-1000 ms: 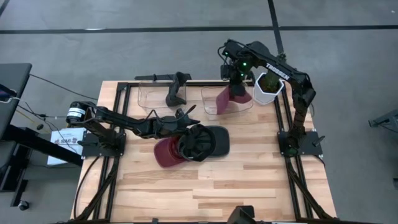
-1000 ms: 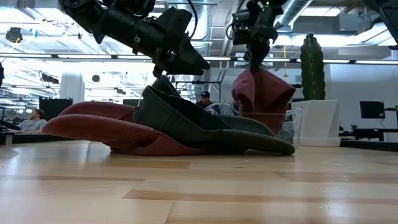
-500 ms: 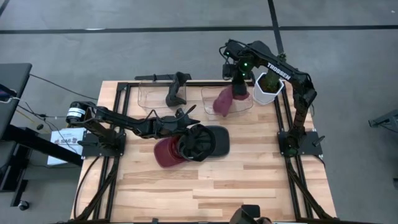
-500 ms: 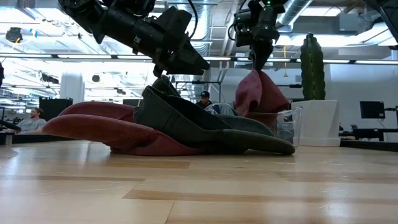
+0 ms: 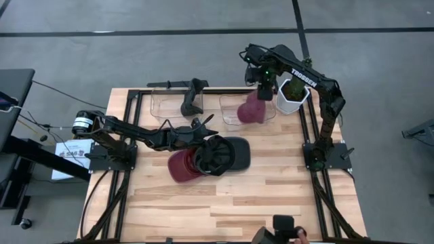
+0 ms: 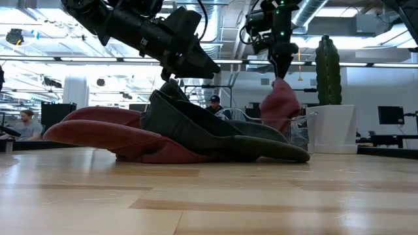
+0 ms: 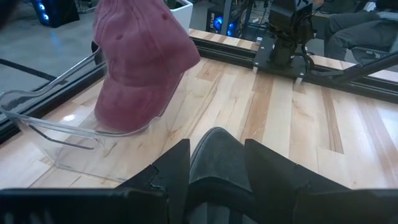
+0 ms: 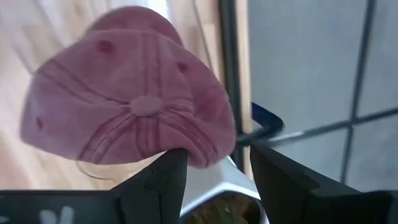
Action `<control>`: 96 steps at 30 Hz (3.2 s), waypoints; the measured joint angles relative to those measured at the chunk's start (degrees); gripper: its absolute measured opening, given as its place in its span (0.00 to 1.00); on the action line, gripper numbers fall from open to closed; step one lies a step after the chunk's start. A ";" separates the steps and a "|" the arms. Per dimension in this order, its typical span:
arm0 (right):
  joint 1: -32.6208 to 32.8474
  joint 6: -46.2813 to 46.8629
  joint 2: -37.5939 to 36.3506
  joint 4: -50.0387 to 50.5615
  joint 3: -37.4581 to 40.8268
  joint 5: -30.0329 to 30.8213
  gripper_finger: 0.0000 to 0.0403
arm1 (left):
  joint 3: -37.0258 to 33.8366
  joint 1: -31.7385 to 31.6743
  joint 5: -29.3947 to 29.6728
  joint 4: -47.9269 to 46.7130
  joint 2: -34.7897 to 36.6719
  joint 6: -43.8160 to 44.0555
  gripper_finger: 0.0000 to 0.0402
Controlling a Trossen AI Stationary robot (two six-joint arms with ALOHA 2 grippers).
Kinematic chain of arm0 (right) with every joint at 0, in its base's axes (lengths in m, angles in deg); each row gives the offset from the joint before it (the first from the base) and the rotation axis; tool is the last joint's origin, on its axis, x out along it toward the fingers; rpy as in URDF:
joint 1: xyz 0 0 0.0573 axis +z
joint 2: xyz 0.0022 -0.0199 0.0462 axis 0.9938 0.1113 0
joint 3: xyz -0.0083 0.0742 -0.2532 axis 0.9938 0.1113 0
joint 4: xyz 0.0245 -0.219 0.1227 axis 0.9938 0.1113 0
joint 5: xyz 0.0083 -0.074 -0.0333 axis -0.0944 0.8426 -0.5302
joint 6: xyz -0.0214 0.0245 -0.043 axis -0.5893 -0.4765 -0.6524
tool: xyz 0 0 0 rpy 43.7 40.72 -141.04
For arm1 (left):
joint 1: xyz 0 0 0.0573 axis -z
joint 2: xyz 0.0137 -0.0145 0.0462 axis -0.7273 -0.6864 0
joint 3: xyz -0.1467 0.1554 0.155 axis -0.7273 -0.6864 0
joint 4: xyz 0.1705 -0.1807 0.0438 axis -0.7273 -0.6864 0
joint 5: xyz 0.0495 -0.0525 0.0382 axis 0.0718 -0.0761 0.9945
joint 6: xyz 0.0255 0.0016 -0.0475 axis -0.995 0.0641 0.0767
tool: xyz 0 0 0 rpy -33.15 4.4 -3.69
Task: Pick & Place hat
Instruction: Put the red cap into the right transparent bin
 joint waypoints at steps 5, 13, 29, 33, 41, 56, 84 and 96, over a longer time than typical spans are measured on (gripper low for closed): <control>-0.02 0.02 0.01 -0.03 0.00 4.37 0.42 | 0.00 0.00 0.00 0.00 0.00 -0.03 0.37; -0.02 0.00 0.01 0.16 0.00 9.56 0.42 | 0.00 0.00 0.00 -0.01 0.02 -0.11 0.37; 0.23 5.19 0.02 1.42 -8.89 10.23 0.38 | -0.02 0.02 0.00 -0.01 0.02 -0.13 0.37; 0.98 10.48 0.02 4.41 -13.15 -4.01 0.35 | -0.02 0.02 0.00 -0.01 0.02 -0.13 0.37; 2.91 30.46 -1.51 4.51 -12.18 -23.98 0.28 | -0.02 0.00 0.00 -0.27 0.02 -0.13 0.37; 5.03 47.04 -14.97 3.42 5.52 -14.30 0.30 | -0.04 -0.24 -0.31 -0.30 0.77 -3.38 0.37; 1.71 57.14 -39.04 -43.78 51.78 -7.18 0.50 | -0.04 0.35 -7.77 -0.51 8.68 -11.96 0.37; 1.09 55.43 -32.75 -49.31 51.79 -7.48 0.50 | -0.04 0.33 -7.78 0.01 8.68 -13.27 0.37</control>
